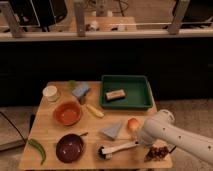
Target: Place brush in tray
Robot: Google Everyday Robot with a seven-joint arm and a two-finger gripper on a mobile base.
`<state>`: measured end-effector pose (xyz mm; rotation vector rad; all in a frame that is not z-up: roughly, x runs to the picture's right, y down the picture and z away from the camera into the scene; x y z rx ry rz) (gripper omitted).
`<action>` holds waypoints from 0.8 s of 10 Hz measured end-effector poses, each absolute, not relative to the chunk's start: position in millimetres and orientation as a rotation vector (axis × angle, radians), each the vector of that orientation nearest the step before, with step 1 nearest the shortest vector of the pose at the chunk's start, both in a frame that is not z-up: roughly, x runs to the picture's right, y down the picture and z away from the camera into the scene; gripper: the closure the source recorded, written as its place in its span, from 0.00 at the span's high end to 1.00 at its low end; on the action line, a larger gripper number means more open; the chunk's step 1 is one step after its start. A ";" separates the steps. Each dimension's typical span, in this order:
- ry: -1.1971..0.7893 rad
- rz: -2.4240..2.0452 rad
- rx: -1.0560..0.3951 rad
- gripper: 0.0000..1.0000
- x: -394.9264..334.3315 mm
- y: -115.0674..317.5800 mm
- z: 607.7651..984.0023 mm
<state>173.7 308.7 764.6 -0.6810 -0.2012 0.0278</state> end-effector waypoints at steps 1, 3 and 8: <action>-0.200 0.028 -0.676 0.70 176.2 307.1 764.8; -0.215 0.021 -0.677 0.74 184.9 302.7 755.7; -0.288 -0.081 -0.727 0.80 129.8 321.0 754.4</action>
